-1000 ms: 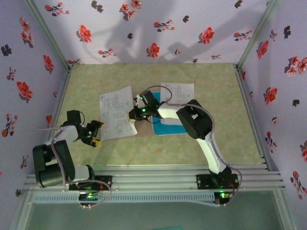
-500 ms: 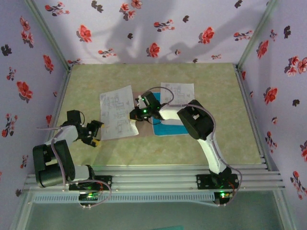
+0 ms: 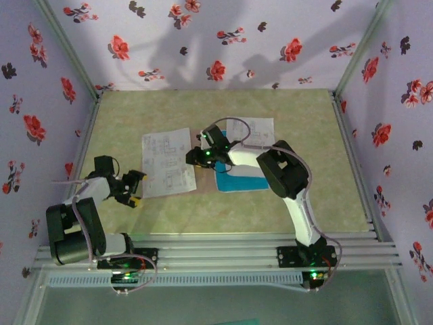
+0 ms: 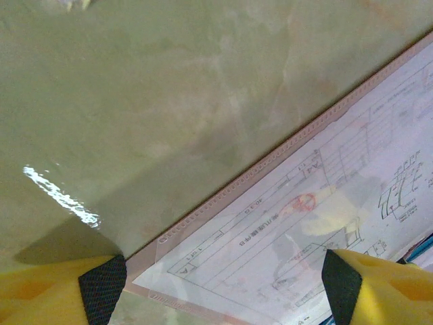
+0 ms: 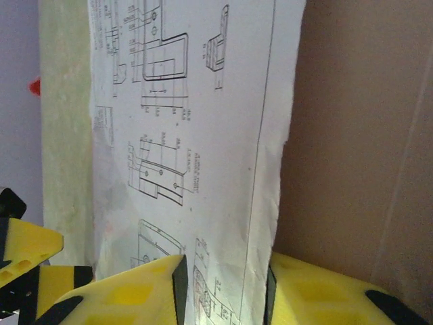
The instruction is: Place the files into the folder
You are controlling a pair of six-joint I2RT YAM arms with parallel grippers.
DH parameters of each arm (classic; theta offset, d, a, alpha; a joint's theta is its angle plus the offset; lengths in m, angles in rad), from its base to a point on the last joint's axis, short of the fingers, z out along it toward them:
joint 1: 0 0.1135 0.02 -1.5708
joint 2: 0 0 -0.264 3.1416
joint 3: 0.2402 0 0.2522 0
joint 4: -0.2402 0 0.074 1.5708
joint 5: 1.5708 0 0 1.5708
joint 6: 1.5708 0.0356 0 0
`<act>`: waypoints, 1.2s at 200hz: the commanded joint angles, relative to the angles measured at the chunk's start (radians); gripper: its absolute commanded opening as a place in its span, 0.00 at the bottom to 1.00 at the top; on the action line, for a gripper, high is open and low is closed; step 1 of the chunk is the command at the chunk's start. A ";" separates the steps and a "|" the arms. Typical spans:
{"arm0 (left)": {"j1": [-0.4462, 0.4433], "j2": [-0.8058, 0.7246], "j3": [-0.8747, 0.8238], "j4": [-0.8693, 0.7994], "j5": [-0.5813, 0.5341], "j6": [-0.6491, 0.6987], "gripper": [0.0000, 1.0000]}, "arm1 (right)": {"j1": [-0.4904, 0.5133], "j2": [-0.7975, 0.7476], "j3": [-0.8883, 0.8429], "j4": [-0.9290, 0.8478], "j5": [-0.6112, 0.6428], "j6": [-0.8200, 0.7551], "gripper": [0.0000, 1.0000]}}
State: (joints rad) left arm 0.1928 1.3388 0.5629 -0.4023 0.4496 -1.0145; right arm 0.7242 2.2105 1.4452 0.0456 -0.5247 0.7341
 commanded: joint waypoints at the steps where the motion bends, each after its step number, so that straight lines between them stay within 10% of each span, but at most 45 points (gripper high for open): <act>1: -0.006 0.072 -0.045 0.097 -0.026 0.037 0.81 | -0.001 0.003 0.038 -0.053 0.011 -0.027 0.28; 73: -0.006 0.071 -0.042 0.094 -0.025 0.036 0.81 | 0.009 0.001 0.032 -0.070 0.023 -0.028 0.06; 176: -0.006 0.064 -0.041 0.095 -0.023 0.032 0.81 | 0.026 -0.018 -0.005 -0.087 0.036 -0.025 0.02; 240: -0.008 -0.048 0.002 -0.042 -0.067 0.049 0.81 | 0.026 -0.121 -0.009 -0.179 0.170 -0.003 0.44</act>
State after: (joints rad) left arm 0.1928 1.3144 0.5640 -0.4126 0.4446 -1.0107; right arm 0.7452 2.1807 1.4532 -0.0528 -0.4625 0.7288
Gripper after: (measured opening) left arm 0.811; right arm 0.383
